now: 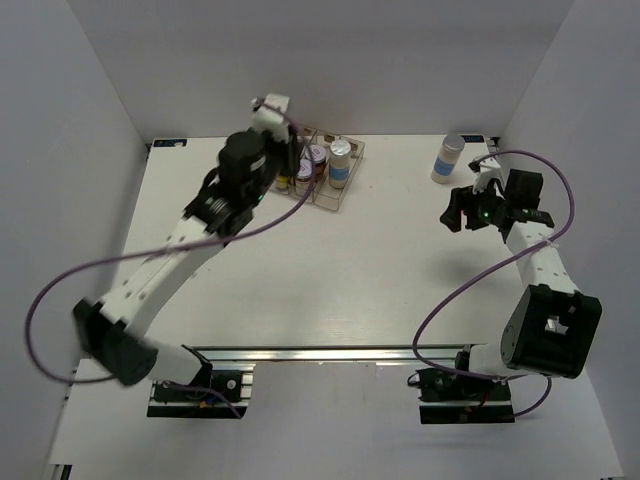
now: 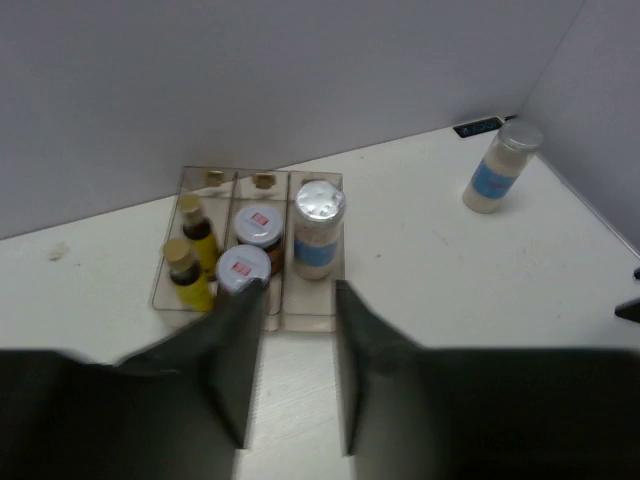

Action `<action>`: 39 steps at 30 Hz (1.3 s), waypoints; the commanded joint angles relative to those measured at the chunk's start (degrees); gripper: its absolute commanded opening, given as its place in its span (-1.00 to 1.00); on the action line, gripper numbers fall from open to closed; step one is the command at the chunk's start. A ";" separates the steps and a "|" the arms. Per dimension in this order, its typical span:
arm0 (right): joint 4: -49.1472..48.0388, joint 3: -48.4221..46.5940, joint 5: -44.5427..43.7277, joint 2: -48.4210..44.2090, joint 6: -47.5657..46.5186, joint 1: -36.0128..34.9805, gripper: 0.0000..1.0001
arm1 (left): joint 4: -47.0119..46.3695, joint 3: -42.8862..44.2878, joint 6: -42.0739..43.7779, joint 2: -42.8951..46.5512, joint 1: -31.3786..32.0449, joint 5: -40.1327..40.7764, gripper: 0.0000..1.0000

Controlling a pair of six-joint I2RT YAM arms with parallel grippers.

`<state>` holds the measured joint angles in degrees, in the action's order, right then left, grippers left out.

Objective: Organize the condiment bottles

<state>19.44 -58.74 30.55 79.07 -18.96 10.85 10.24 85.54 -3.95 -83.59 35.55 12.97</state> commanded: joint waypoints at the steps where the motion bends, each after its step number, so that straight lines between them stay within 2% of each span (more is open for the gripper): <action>1: -8.70 -1.82 -9.35 2.04 6.19 -0.30 0.78 | 1.80 -15.10 -0.62 12.95 -0.22 2.23 0.10; 4: -11.71 -5.74 -12.00 7.21 8.76 -1.18 0.79 | 3.28 -26.77 -2.03 23.86 -0.13 2.67 0.52; 8: -10.82 -14.54 -12.87 15.75 11.14 -2.94 0.79 | 5.49 -37.26 -0.72 33.57 -0.13 3.46 0.64; 11: -14.41 -17.81 -16.91 20.94 11.66 -5.31 0.78 | 3.83 -42.98 0.16 38.23 -0.13 6.36 0.69; 12: -17.74 -18.33 -19.10 22.08 12.19 -5.84 0.79 | 4.00 -43.08 -0.18 39.37 -0.13 5.84 0.69; 14: -18.47 -22.44 -21.22 26.12 11.67 -7.59 0.78 | 3.47 -43.43 0.77 39.91 -0.13 3.91 0.69; 20: -12.68 -40.10 -28.24 38.43 12.46 -9.71 0.78 | 4.52 -43.17 0.69 39.12 -0.13 4.52 0.69; 25: -10.48 -48.56 -36.34 44.58 13.16 -9.97 0.77 | 4.44 -43.52 1.04 39.12 -0.13 4.52 0.69; 29: -8.63 -50.95 -37.31 45.65 13.16 -9.97 0.74 | 4.70 -43.35 1.31 38.94 -0.22 4.96 0.70; 33: -11.35 -49.89 -37.05 45.82 12.81 -9.97 0.74 | 4.61 -43.52 1.57 39.12 -0.22 5.40 0.70; 39: -9.69 -58.67 -35.47 52.67 14.56 -9.97 0.71 | 4.53 -44.05 2.01 38.86 -0.22 6.54 0.71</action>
<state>10.33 -112.99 -4.97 129.36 -5.93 0.73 15.00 41.39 -2.57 -45.01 35.42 18.24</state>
